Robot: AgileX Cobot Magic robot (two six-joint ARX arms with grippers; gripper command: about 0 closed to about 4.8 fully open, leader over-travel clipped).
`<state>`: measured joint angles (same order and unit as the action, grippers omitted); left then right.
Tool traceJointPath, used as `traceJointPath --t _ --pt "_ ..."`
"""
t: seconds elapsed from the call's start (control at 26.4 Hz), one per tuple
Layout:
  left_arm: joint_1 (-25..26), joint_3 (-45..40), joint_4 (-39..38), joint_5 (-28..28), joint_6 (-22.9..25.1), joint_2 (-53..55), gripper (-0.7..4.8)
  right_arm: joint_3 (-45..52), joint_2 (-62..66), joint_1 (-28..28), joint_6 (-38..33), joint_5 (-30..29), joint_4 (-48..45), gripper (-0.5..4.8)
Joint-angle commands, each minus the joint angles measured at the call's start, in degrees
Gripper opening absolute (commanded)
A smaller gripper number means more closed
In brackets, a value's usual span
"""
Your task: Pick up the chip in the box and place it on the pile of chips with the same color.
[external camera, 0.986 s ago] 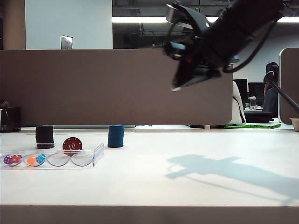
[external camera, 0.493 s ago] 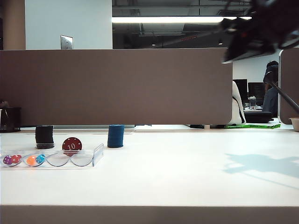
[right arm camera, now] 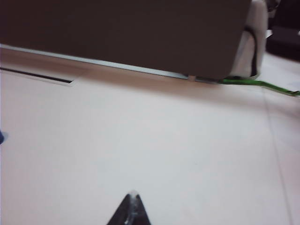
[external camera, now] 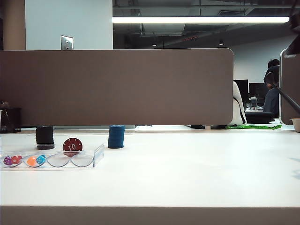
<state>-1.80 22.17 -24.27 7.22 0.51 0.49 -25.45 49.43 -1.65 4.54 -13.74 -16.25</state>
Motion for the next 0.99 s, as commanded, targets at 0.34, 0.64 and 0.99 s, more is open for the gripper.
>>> traceJointPath --t 0.34,0.64,0.99 --pt "0.0 -5.0 12.9 -2.1 -1.7 -0.2 -0.06 13.6 -22.4 3.8 -0.3 4.0 -5.4 -0.06" --pt "0.0 -8.0 14.1 -1.9 -2.6 -0.2 -0.06 22.3 -37.5 3.8 -1.8 9.4 -3.8 -0.06" --pt "0.0 -8.5 10.6 -3.4 -3.3 -0.2 -0.06 25.1 -48.0 3.8 -2.4 9.9 6.2 -0.06"
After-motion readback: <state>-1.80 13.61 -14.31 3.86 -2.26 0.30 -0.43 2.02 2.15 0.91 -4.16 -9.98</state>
